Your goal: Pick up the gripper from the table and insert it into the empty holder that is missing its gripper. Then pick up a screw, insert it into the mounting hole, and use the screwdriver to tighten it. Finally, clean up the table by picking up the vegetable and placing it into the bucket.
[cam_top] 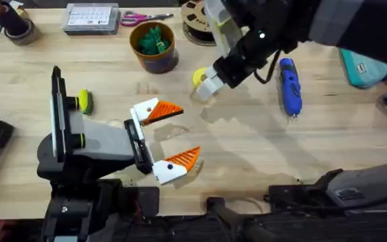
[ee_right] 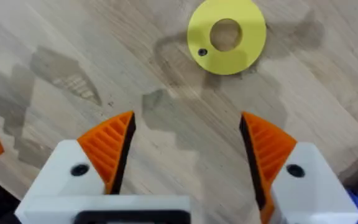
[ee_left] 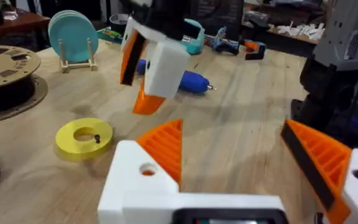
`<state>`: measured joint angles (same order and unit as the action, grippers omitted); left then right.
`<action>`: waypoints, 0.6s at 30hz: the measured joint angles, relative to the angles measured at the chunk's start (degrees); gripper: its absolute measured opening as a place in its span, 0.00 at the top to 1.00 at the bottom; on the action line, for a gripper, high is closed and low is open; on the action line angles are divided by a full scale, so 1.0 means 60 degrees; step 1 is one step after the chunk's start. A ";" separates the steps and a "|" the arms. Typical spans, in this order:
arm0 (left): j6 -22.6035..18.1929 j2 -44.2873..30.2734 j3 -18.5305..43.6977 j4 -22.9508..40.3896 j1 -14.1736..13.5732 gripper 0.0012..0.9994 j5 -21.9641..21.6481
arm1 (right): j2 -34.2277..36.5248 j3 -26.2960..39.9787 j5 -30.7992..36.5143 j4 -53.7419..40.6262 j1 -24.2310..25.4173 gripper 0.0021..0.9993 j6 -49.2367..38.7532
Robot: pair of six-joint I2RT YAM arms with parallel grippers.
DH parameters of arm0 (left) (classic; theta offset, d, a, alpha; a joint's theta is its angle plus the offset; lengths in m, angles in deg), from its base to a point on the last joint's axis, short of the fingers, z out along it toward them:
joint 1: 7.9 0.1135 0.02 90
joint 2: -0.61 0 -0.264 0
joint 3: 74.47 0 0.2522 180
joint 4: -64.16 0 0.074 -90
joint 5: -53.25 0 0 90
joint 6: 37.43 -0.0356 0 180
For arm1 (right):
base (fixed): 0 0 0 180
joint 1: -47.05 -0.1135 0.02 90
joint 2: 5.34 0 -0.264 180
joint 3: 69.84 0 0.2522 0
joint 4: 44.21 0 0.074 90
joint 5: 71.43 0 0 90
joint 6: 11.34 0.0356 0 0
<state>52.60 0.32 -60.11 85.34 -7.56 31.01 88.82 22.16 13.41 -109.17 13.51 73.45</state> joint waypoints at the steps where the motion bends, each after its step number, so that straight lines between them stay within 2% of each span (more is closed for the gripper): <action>1: 0.0000 0.0000 0.0000 0.0000 0.0000 0.01 0.0000 | 0.0074 0.0000 0.0000 0.0039 -0.0021 0.00 0.0000; 11: 0.0000 -0.0002 0.0000 0.0000 0.0000 0.01 0.0000 | 0.0534 -0.0055 0.0004 0.0509 -0.0094 0.00 0.0002; 18: 0.0000 -0.0002 0.0000 0.0000 0.0000 0.01 0.0000 | 0.0532 -0.0656 0.0004 0.1225 -0.0094 0.00 0.0000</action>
<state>52.60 0.31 -60.11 85.34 -7.56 31.01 92.01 18.22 13.43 -101.82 12.94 73.45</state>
